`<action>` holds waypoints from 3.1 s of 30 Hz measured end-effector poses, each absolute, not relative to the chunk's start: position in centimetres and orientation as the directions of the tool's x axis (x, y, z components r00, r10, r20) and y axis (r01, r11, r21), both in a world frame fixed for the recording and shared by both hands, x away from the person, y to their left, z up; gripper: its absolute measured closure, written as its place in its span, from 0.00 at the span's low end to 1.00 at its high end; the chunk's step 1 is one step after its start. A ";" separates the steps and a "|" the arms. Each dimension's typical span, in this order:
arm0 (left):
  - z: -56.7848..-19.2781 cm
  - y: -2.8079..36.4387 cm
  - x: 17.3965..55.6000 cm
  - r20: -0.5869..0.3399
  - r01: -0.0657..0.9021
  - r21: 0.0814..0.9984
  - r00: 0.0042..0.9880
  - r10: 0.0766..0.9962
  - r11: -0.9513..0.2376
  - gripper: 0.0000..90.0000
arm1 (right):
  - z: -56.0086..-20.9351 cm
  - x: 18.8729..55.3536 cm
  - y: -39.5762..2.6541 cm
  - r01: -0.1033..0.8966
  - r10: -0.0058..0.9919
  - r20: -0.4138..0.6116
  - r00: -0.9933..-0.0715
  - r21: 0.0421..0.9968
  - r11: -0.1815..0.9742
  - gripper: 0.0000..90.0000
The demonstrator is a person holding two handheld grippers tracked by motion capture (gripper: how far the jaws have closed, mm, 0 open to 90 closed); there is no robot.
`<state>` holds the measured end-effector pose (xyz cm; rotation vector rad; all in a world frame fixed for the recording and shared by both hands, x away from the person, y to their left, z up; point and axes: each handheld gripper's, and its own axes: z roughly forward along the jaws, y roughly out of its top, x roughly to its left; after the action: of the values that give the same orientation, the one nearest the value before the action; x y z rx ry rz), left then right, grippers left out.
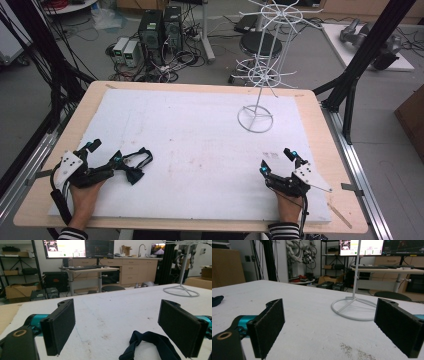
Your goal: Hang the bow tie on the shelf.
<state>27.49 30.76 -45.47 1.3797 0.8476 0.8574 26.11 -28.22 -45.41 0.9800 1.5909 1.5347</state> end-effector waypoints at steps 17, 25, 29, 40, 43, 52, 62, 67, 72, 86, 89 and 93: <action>-44.4 30.9 27.6 0.010 0.036 0.999 0.448 0.894 -0.029 0.17 | -45.4 26.1 -28.2 0.049 0.887 0.017 -0.461 0.999 0.006 0.10; -42.5 31.0 27.9 0.064 0.101 0.987 0.467 0.882 -0.125 0.17 | -45.4 26.1 -28.2 0.049 0.887 0.016 -0.461 0.999 0.007 0.10; -41.7 30.9 28.2 0.084 0.159 0.971 0.479 0.874 -0.181 0.17 | -45.4 26.1 -28.3 0.047 0.887 0.014 -0.461 0.999 0.009 0.10; -40.3 30.2 29.5 0.126 0.301 0.897 0.530 0.839 -0.325 0.17 | -45.4 26.2 -28.3 0.044 0.888 0.013 -0.460 0.999 0.008 0.10; -40.1 29.8 29.8 0.141 0.340 0.861 0.554 0.821 -0.378 0.17 | -45.4 26.2 -28.3 0.044 0.888 0.013 -0.460 0.999 0.008 0.10; -39.4 28.4 31.4 0.174 0.424 0.749 0.615 0.769 -0.509 0.23 | -45.4 26.2 -28.3 0.039 0.888 0.012 -0.460 0.999 0.007 0.10; -39.2 27.1 32.6 0.171 0.500 0.635 0.653 0.738 -0.589 0.27 | -45.4 26.2 -28.3 0.038 0.887 0.012 -0.461 0.999 0.006 0.10; -39.2 26.5 32.9 0.177 0.527 0.568 0.672 0.719 -0.632 0.31 | -45.4 26.2 -28.3 0.037 0.887 0.011 -0.461 0.999 0.007 0.10; -39.6 26.1 33.1 0.180 0.543 0.525 0.681 0.709 -0.655 0.37 | -45.4 26.2 -28.3 0.038 0.887 0.012 -0.461 0.999 0.006 0.10; -40.3 25.5 34.4 0.143 0.621 0.435 0.667 0.731 -0.652 0.56 | -45.4 26.1 -28.3 0.037 0.887 0.012 -0.461 0.999 0.006 0.10; -40.7 25.4 34.6 0.133 0.635 0.429 0.659 0.740 -0.643 0.60 | -45.4 26.1 -28.3 0.039 0.888 0.014 -0.459 0.999 0.005 0.10; -40.8 25.4 34.8 0.127 0.646 0.414 0.656 0.744 -0.641 0.71 | -45.4 26.1 -28.3 0.040 0.888 0.016 -0.460 0.999 0.003 0.10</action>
<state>34.76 25.36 -40.81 2.5430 1.1050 0.4105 26.10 -28.30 -45.42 0.9786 1.5814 1.5389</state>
